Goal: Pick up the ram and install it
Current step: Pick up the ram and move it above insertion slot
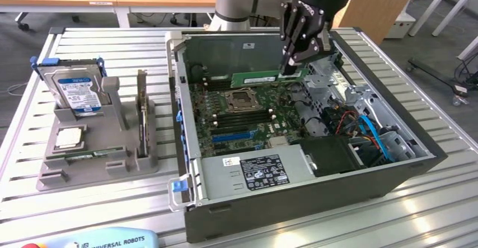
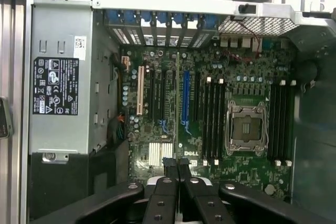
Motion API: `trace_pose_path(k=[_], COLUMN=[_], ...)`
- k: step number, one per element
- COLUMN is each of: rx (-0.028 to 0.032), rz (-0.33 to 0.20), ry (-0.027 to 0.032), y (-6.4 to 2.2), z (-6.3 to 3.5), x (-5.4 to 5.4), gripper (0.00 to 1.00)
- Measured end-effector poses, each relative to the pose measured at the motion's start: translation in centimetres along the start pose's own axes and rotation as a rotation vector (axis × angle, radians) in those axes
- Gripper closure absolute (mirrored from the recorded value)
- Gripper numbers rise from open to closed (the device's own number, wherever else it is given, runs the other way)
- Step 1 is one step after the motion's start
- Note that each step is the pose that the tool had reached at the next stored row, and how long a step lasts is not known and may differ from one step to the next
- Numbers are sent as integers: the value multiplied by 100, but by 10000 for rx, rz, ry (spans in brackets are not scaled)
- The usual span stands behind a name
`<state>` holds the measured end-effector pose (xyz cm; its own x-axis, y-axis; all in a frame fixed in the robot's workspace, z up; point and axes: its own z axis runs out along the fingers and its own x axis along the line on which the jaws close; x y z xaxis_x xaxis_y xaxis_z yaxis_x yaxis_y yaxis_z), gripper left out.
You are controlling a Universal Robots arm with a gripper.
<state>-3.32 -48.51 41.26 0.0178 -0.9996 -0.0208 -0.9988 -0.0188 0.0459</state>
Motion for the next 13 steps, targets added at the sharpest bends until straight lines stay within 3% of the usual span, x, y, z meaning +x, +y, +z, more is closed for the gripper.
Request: trace_pose_path(k=[2,4,13], rx=[0,1,3], rz=[1,1,3], ry=[1,1,0], y=[-12,-14,-19], z=[-1,10,30], x=[-7,-135,-384], gripper=[88,88,88])
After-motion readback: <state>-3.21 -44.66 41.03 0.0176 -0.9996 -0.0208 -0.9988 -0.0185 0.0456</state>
